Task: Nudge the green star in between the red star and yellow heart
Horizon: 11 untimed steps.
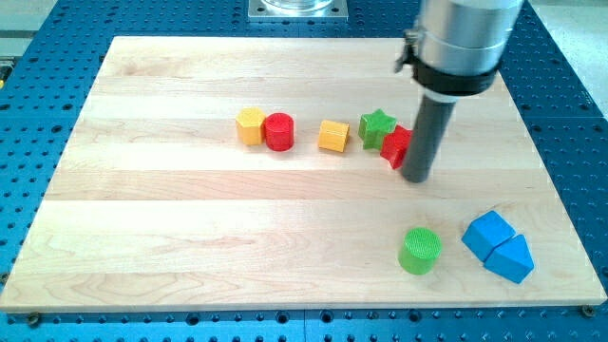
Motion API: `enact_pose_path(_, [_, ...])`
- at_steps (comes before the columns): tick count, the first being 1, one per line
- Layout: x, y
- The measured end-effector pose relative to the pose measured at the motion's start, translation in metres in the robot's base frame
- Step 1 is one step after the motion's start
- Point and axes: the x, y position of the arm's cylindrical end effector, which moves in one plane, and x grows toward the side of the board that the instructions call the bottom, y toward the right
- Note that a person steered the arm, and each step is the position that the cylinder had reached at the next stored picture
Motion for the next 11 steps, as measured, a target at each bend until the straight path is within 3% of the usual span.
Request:
enact_pose_path(2, [-0.051, 0.061])
enact_pose_path(3, [-0.085, 0.011])
enact_pose_path(4, [-0.082, -0.034])
enact_pose_path(6, [-0.054, -0.052])
enact_pose_path(7, [-0.088, -0.02])
enact_pose_path(8, [-0.102, 0.061])
enact_pose_path(9, [-0.084, 0.101])
enact_pose_path(11, [-0.047, 0.05])
